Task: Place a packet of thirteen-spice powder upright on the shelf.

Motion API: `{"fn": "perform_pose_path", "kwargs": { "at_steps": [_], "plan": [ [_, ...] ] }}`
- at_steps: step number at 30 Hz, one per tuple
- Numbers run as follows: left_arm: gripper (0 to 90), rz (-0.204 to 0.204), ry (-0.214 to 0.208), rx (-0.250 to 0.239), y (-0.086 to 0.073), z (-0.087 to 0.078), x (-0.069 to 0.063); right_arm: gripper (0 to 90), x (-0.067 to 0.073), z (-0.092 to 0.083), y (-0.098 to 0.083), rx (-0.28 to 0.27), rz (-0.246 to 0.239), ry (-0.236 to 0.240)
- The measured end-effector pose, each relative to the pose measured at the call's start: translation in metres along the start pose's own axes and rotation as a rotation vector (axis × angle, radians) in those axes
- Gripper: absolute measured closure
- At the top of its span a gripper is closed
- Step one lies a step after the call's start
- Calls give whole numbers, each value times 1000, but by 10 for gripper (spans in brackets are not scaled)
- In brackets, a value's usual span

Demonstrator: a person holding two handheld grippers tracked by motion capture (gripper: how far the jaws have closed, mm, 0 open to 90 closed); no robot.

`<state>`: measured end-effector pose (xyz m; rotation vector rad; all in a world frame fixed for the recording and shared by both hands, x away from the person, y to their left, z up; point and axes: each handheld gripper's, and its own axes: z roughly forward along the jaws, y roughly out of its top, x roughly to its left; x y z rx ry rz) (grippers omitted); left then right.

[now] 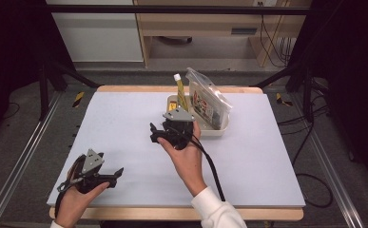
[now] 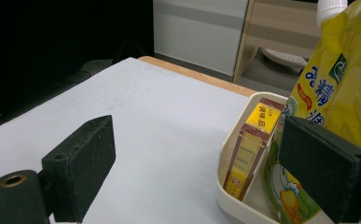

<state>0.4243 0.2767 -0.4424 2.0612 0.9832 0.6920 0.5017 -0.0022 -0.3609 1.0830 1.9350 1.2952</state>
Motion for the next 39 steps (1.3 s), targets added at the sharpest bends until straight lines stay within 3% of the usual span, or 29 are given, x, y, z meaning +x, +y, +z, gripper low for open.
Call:
{"fn": "perform_pose_path", "kwargs": {
  "at_steps": [22,39],
  "plan": [
    [82,-5,8,-2,-1,1,0,83,-4,-25,0,12,-77,26],
    [57,-3,5,-16,-1,0,1,71,-22,-54,-10,45,-113,45]
  ]
}}
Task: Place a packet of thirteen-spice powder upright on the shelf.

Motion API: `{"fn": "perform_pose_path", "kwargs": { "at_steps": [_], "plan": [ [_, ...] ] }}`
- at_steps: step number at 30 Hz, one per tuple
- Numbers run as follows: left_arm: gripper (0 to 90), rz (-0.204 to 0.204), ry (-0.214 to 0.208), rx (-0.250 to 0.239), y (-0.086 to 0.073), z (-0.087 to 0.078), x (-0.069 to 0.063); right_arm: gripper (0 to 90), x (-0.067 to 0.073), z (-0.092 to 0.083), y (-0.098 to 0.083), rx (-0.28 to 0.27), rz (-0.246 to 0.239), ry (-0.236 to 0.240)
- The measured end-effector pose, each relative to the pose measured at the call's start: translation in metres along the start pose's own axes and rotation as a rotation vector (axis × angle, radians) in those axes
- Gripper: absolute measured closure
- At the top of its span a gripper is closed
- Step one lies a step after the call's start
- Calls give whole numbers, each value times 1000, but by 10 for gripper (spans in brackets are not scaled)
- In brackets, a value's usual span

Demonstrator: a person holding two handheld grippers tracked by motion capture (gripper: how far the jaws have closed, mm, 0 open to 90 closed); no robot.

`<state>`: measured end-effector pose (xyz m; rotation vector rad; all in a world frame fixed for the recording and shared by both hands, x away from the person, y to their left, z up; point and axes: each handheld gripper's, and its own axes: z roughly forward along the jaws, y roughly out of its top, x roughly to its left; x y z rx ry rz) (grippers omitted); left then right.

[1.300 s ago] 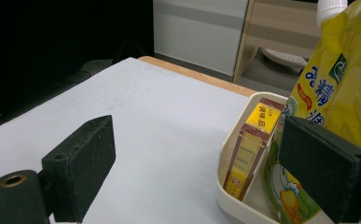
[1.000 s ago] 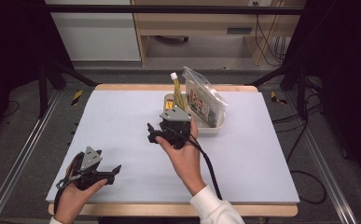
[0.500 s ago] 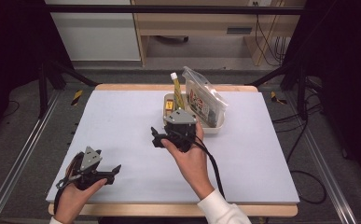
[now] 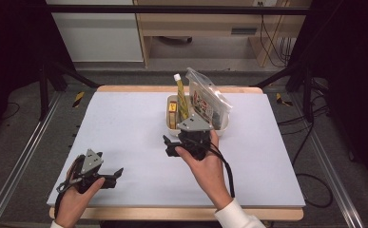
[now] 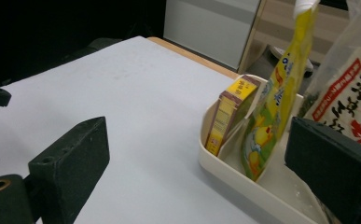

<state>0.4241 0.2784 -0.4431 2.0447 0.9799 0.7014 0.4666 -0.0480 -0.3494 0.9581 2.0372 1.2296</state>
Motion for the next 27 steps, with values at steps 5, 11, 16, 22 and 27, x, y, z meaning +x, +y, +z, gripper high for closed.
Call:
{"fn": "perform_pose_path", "kwargs": {
  "at_steps": [5,11,16,22,27],
  "plan": [
    [55,3,-1,-2,0,0,0,70,-8,-8,-7,5,11,-11],
    [55,5,0,-1,0,0,0,69,-19,-17,-17,21,20,-27],
    [55,9,4,1,-1,0,0,69,-28,-26,-27,20,44,-42],
    [55,8,8,-3,-1,0,0,69,-39,-34,-38,28,61,-63],
    [55,9,13,-3,-1,0,0,68,-49,-41,-46,37,74,-84]
  ]
}}
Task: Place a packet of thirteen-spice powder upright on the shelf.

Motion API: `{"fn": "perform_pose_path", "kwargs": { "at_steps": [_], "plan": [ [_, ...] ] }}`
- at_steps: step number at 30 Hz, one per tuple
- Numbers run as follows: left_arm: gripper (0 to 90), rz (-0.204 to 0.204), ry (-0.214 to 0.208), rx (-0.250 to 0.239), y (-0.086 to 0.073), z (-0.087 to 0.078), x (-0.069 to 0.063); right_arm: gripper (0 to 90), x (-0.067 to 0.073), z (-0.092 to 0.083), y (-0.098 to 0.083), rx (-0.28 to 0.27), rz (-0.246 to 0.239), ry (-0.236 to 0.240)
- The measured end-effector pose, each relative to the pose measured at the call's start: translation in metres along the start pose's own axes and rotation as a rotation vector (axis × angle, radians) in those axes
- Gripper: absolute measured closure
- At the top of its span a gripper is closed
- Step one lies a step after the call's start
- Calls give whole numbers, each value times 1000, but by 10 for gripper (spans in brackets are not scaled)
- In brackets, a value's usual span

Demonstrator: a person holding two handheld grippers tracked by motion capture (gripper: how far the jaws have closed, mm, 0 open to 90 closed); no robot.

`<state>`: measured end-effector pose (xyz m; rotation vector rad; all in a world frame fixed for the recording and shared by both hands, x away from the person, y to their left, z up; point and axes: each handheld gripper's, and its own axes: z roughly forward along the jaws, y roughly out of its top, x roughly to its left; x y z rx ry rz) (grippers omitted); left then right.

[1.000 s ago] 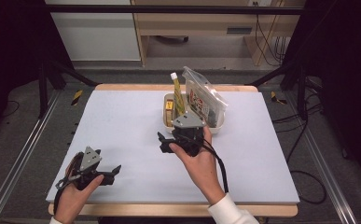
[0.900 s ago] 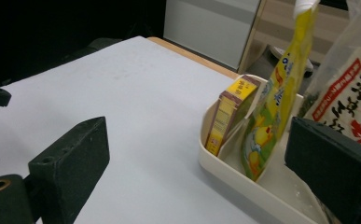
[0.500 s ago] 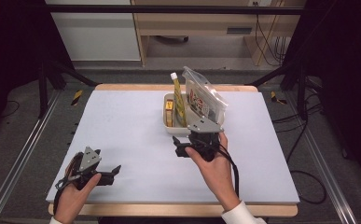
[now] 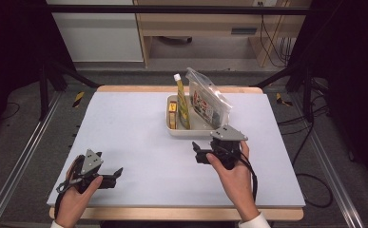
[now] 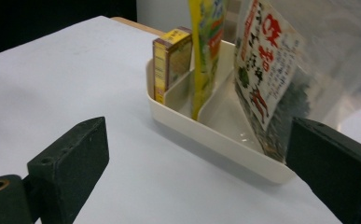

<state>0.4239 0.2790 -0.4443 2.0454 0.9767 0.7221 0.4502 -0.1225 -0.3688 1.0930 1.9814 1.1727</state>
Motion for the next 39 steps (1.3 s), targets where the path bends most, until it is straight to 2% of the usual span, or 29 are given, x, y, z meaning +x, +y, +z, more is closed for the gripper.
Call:
{"fn": "perform_pose_path", "kwargs": {
  "at_steps": [14,17,23,39],
  "plan": [
    [55,4,3,1,0,1,-1,65,-29,-11,-19,19,44,-50],
    [55,3,3,2,0,1,-1,65,-44,-16,-27,30,73,-80],
    [55,4,5,4,-1,2,-1,62,-61,-21,-42,48,106,-116],
    [54,9,5,15,-1,3,-1,71,-92,-22,-80,123,157,-194]
  ]
}}
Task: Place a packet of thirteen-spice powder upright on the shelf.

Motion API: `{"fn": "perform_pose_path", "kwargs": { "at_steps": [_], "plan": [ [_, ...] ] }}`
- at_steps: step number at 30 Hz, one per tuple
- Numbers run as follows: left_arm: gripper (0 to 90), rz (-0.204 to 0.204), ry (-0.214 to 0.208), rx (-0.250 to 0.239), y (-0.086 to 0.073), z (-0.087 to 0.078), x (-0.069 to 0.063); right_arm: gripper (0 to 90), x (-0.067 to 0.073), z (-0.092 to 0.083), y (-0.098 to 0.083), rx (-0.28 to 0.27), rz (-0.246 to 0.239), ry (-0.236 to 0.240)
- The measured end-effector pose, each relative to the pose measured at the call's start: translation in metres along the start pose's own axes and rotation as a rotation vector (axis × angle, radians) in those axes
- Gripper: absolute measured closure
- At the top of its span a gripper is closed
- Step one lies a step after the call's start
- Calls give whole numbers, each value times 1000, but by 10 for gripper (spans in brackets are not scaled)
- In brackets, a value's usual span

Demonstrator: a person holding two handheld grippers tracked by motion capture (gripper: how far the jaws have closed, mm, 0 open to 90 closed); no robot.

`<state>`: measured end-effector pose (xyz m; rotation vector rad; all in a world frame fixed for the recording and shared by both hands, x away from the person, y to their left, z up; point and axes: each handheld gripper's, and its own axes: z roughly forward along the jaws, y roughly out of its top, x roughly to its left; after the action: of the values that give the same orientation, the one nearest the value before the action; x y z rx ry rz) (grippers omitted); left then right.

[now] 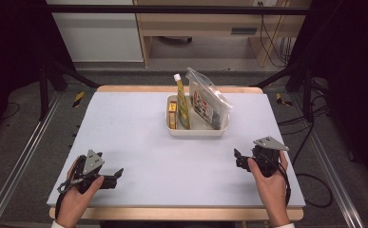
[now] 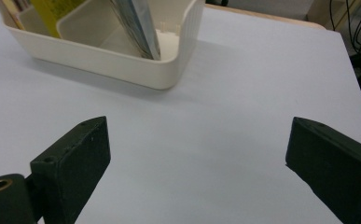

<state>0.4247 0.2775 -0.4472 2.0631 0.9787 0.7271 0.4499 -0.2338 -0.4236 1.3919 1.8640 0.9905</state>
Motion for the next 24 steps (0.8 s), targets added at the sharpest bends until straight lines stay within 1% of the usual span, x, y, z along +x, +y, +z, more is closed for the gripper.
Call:
{"fn": "perform_pose_path", "kwargs": {
  "at_steps": [1,2,6,7,8,11,12,13,17,18,19,20,21,24],
  "plan": [
    [54,0,0,0,0,0,0,71,0,0,0,0,0,0],
    [54,-2,0,0,0,0,0,71,-4,3,-5,12,9,-4],
    [54,0,1,3,0,0,0,74,-12,8,-13,33,32,-11],
    [54,0,1,3,0,0,0,74,-12,8,-13,33,32,-11],
    [54,0,1,3,0,0,0,74,-16,10,-16,36,47,-9],
    [54,0,2,3,0,0,0,75,-19,11,-18,41,58,-15],
    [54,2,4,5,0,0,1,76,-24,13,-20,43,72,-18],
    [54,1,4,5,0,0,1,76,-26,14,-21,43,77,-20],
    [54,1,5,7,-1,0,1,76,-30,17,-24,51,92,-25],
    [54,1,6,7,-1,0,1,76,-32,19,-25,58,104,-28],
    [54,1,6,8,-1,0,1,77,-32,19,-26,60,107,-31],
    [54,2,6,8,-1,0,1,77,-34,20,-26,60,99,-30],
    [54,0,7,8,-1,0,1,78,-34,21,-27,63,110,-31],
    [54,-1,11,11,-1,1,2,79,-37,23,-28,59,115,-33]
  ]
}}
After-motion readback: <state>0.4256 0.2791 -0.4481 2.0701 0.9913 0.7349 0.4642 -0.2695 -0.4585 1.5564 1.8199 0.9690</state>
